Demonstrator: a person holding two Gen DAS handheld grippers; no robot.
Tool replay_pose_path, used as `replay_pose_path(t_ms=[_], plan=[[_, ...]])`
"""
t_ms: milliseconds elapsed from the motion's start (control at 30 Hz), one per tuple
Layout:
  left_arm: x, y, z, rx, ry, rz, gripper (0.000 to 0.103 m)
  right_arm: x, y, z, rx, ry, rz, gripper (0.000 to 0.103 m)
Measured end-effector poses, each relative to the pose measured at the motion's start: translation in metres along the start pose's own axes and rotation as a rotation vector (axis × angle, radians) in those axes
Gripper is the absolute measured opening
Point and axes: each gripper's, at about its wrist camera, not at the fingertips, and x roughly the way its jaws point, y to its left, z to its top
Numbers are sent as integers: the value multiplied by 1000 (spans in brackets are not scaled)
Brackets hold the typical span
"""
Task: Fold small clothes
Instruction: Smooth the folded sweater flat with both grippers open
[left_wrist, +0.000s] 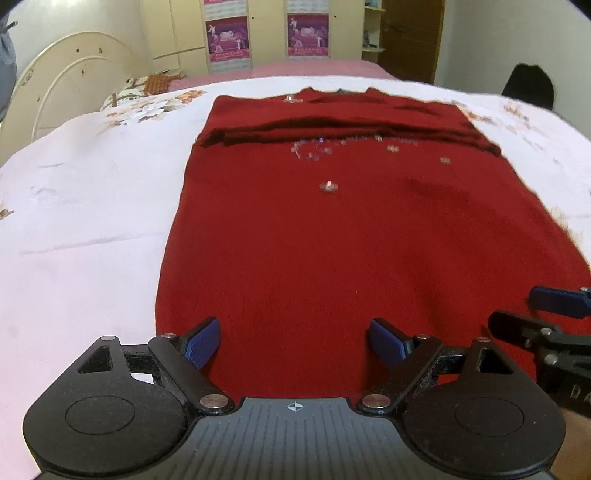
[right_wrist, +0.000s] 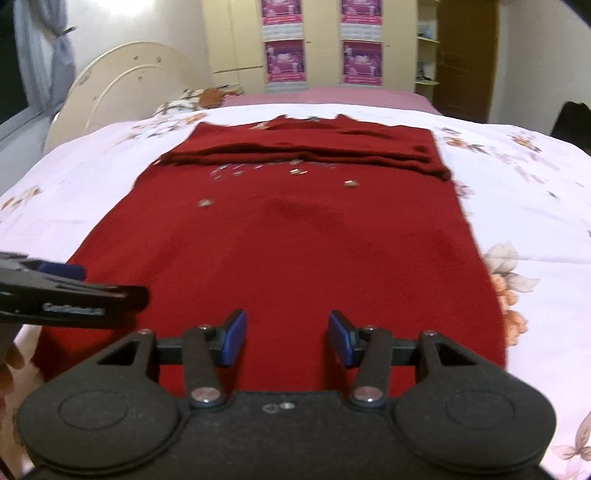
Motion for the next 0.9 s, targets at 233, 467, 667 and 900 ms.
replay_pose_path(t_ms=[233, 467, 667, 900], plan=[[-3, 2, -11, 7, -7, 4, 91, 3, -3, -12, -22, 32, -49, 54], [-8, 4, -13, 10, -3, -7, 91, -7, -9, -20, 10, 35, -85, 57], [-13, 6, -14, 6, 2, -11, 91, -17, -14, -22, 29, 26, -112, 59], [-17, 10, -18, 6, 2, -14, 91, -31, -28, -28, 65, 12, -154, 60]])
